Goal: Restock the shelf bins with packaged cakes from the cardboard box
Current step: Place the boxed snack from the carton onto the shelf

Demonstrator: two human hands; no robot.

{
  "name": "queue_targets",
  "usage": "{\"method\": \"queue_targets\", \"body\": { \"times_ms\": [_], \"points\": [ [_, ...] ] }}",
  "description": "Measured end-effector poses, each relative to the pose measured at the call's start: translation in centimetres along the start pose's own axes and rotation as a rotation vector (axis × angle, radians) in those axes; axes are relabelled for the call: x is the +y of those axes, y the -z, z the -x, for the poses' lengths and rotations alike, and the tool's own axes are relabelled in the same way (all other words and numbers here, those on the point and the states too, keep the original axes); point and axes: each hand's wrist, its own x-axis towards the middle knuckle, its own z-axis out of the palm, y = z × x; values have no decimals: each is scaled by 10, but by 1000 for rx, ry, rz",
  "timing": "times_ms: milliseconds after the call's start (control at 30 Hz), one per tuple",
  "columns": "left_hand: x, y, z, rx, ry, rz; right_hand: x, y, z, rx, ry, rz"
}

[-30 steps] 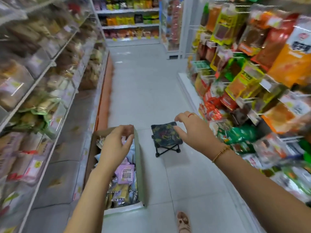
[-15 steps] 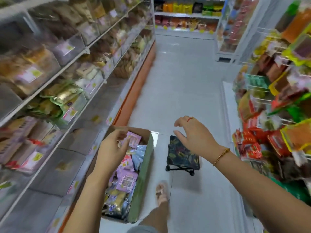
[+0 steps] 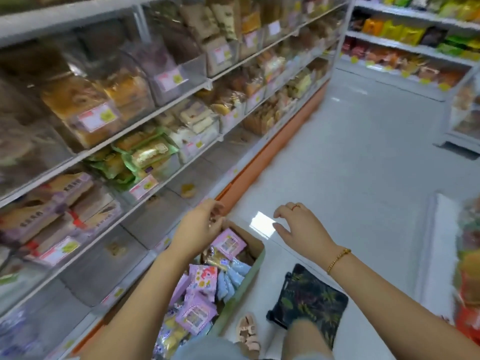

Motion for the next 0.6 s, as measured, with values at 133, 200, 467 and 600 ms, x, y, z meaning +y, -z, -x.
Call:
{"method": "queue_targets", "body": {
  "times_ms": [133,200,467,600],
  "points": [
    [-18,5,-3,24,168,12,-3,-1,-54,-65,112,-47],
    [-28,7,-3,43,234,8,-8,0,-83,-86,175,-59],
    [-74,18,-5,193,472,39,-38,-27,-173,-250,410,5],
    [-97,10,-2,259,622,74,-50,-51,-213,-351,514,56]
  ]
}}
